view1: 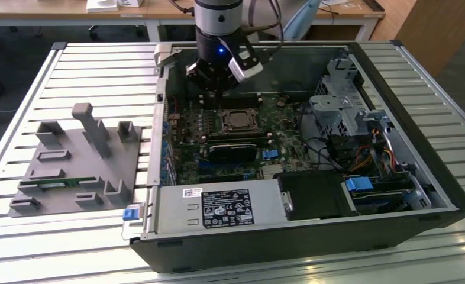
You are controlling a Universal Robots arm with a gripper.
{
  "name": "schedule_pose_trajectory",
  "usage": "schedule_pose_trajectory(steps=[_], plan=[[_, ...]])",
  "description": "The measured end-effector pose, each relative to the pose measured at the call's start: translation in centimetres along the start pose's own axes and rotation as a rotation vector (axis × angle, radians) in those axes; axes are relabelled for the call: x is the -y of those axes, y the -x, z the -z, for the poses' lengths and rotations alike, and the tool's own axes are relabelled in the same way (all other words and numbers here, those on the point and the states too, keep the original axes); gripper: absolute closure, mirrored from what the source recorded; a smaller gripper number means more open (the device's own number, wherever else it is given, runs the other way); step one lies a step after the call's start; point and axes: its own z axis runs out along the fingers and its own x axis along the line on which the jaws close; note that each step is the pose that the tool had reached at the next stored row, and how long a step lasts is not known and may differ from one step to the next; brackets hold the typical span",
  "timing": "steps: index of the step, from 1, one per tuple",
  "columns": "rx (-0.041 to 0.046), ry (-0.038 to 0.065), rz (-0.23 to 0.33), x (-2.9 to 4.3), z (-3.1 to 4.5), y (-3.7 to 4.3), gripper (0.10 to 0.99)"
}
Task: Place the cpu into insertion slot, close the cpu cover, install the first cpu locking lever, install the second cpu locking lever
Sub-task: 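Install the first cpu locking lever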
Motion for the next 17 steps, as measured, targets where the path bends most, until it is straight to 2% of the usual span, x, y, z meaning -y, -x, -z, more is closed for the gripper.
schedule_pose_trajectory(steps=[10, 17], plan=[[0.0000, 0.000, 0.000, -0.42, -0.06, -1.31, 0.980], [0.0000, 0.000, 0.000, -1.21, -0.18, -1.58, 0.980]])
